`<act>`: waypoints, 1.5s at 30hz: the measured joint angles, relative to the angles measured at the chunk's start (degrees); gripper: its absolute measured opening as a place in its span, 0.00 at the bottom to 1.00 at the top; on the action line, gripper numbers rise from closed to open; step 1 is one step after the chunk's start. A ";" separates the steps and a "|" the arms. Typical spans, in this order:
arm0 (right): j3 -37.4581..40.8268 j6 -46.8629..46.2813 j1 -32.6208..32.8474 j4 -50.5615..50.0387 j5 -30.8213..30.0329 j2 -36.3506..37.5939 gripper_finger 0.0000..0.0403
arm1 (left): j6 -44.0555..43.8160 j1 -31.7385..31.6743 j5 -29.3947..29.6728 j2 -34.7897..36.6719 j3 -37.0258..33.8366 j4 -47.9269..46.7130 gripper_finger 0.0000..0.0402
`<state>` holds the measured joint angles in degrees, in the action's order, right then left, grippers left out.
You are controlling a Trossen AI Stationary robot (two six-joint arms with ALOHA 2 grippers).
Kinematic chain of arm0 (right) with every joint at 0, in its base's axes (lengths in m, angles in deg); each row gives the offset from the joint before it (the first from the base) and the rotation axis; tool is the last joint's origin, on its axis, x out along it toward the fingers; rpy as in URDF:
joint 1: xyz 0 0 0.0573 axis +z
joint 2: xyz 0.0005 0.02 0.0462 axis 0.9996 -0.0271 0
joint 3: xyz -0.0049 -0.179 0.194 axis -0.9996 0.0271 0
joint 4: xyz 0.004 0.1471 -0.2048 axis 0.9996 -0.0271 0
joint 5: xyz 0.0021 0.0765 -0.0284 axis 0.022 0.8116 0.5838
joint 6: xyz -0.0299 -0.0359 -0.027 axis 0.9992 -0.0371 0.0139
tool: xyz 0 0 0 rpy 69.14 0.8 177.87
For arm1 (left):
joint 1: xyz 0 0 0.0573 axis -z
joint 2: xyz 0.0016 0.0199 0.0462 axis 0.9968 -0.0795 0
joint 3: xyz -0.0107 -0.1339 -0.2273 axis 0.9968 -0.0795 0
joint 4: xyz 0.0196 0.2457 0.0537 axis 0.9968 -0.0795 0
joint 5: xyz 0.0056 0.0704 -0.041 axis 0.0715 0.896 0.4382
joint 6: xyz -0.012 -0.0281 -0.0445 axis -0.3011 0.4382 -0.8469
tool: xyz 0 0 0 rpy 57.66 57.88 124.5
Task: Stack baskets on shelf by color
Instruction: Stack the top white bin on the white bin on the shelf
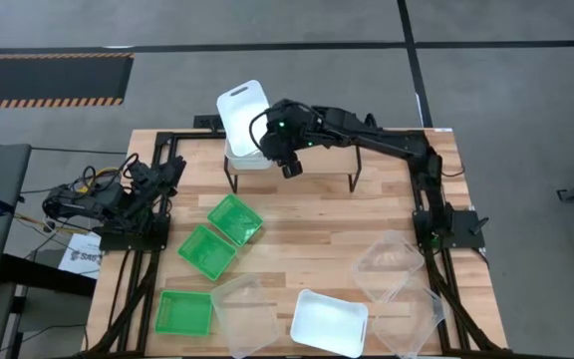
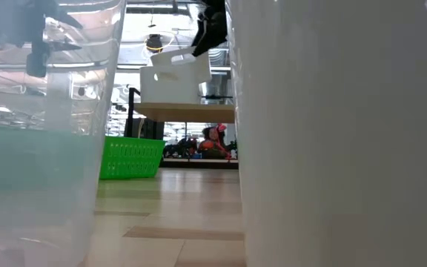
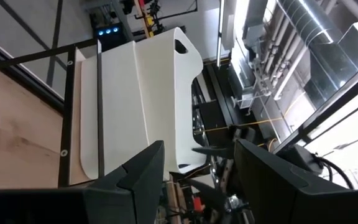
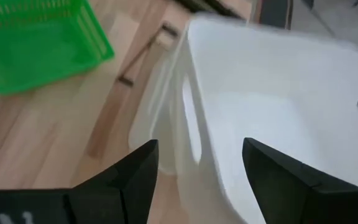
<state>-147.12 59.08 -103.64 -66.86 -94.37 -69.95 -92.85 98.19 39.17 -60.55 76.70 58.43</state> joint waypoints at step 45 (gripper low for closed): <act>-6.38 -21.84 2.42 0.53 -6.35 -2.03 0.01 | -0.21 0.00 -0.20 0.00 0.00 -0.02 0.46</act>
<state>-153.50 37.23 -101.22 -66.33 -100.72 -71.98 -93.07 98.19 38.97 -60.55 76.70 58.40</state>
